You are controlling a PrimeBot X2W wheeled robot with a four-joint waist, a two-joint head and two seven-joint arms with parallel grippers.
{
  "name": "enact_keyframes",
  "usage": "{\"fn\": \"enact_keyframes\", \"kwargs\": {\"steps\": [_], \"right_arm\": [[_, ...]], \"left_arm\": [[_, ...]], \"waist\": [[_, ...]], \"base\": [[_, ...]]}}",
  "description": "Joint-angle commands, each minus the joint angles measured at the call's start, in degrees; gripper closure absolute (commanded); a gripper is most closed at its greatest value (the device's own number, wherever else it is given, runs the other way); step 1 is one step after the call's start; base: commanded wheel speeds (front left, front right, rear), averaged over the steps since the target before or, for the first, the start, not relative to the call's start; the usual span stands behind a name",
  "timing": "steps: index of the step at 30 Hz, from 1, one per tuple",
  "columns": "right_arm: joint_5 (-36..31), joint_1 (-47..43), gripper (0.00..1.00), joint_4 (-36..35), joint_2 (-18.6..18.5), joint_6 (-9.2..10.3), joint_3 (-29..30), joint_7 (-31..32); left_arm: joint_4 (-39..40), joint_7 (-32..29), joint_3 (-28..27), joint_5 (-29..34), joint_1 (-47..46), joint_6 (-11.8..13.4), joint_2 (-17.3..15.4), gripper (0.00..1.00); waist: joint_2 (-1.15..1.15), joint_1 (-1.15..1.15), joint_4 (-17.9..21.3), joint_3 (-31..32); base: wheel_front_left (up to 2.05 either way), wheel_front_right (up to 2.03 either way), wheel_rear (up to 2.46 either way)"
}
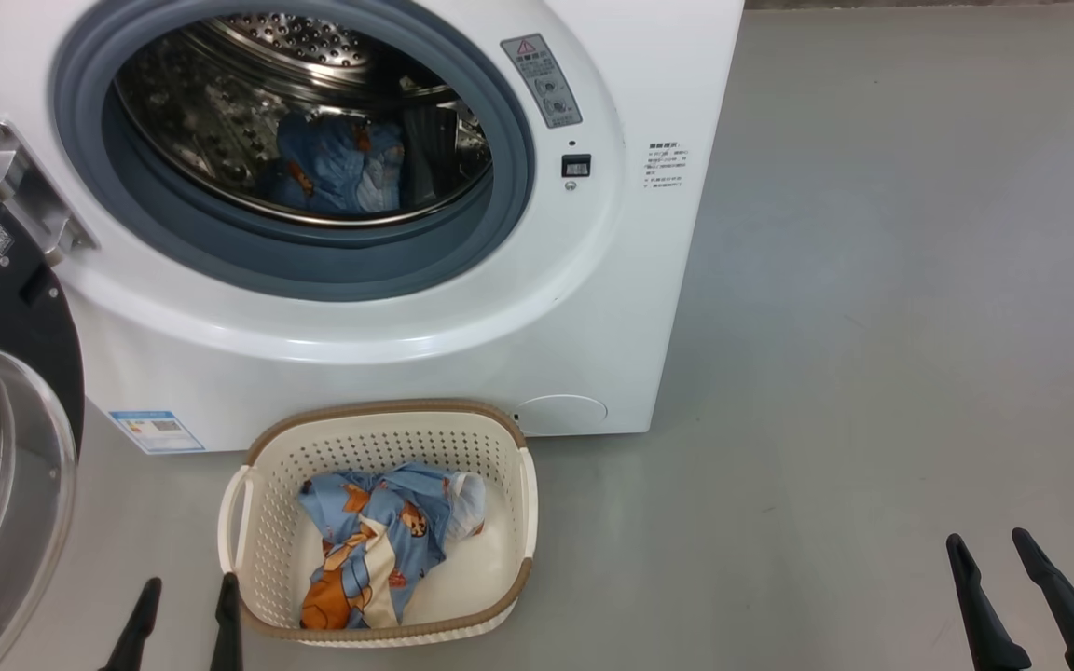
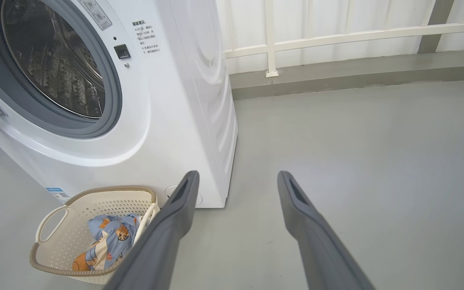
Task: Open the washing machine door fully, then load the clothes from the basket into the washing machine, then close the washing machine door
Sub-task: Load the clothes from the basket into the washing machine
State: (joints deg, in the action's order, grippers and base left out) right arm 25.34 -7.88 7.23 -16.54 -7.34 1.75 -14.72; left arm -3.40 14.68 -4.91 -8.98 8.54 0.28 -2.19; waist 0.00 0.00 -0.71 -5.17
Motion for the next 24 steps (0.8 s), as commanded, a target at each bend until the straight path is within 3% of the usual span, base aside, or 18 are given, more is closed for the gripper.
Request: {"fn": "enact_keyframes", "kwargs": {"steps": [1,16,24], "right_arm": [[-0.1,0.2,0.00,-1.4,-1.5,-0.14,-0.9,-0.3],[0.1,5.0,0.00,-2.3,-0.8,-0.14,-2.8,-0.3],[0.8,10.6,0.00,-3.0,-0.8,-0.14,-3.8,-0.3]], "left_arm": [[1.3,0.3,-1.6,-0.4,-0.6,0.3,-0.7,0.00],[-11.1,0.3,1.6,-0.6,-9.3,-1.1,-0.7,0.00],[-23.1,0.3,3.5,1.6,-21.7,-2.4,-0.7,0.00]], "waist": [[0.00,0.00,0.0,-0.1],[0.00,0.00,0.8,-7.7],[0.00,0.00,1.5,-16.5]], "base": [[0.00,0.00,0.00],[0.00,0.00,0.00],[0.00,0.00,0.00]]}}
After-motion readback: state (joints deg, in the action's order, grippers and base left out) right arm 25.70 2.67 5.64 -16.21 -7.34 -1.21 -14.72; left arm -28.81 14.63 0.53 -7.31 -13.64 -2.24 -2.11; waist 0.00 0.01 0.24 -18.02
